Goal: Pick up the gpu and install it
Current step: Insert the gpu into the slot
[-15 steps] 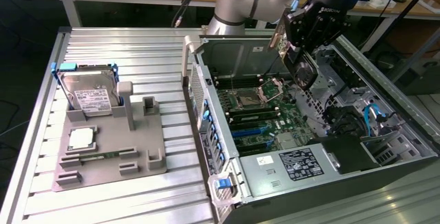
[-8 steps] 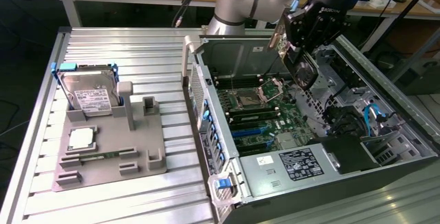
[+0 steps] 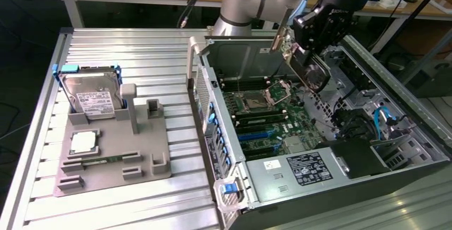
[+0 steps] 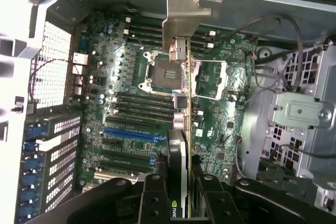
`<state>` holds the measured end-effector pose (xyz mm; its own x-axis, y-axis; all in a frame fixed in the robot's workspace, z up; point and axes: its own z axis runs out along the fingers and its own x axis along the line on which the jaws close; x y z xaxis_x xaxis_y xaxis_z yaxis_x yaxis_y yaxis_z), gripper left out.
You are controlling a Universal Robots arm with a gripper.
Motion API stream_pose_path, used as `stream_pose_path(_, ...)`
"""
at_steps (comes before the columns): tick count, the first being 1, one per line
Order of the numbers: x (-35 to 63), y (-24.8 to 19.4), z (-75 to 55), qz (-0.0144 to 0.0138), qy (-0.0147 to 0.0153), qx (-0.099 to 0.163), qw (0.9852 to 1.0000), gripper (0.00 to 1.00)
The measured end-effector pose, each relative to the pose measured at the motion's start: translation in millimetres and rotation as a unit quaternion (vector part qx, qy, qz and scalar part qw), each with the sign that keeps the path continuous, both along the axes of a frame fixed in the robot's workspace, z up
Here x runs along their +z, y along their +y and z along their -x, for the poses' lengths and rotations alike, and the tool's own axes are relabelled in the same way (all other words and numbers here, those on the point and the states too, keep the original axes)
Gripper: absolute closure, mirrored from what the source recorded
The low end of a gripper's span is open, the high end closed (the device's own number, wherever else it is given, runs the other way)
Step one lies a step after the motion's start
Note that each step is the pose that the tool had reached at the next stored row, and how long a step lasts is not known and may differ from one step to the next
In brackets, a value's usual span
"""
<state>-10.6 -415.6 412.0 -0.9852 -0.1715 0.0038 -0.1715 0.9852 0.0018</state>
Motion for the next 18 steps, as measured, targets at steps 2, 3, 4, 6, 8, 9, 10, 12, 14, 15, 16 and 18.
stream_pose_path(2,-0.6,0.0,0.0,0.0000,0.0000,0.019,0.9998,0.73)
stream_pose_path(3,-1.0,0.0,0.0,0.0000,0.0000,0.027,0.9996,0.73)
stream_pose_path(4,-1.4,0.0,0.0,0.0000,0.0000,0.038,0.9993,0.73)
stream_pose_path(6,-2.4,0.0,0.0,0.0000,0.0000,0.057,0.9983,0.73)
stream_pose_path(8,-3.7,0.0,0.0,0.0002,0.0000,0.085,0.9964,0.73)
stream_pose_path(9,-4.4,0.0,0.0,0.0002,0.0000,0.099,0.9951,0.73)
stream_pose_path(10,-4.8,0.0,0.0,0.0003,0.0000,0.107,0.9942,0.73)
stream_pose_path(12,-5.5,0.0,0.0,0.0003,0.0000,0.124,0.9922,0.73)
stream_pose_path(14,-6.1,0.0,0.0,0.0004,0.0000,0.143,0.9897,0.73)
stream_pose_path(15,-6.4,0.0,0.0,0.0004,0.0000,0.152,0.9883,0.73)
stream_pose_path(16,-6.7,0.0,0.0,0.0004,0.0000,0.160,0.9870,0.73)
stream_pose_path(18,-7.5,0.0,0.0,0.0005,0.0000,0.183,0.9832,0.73)
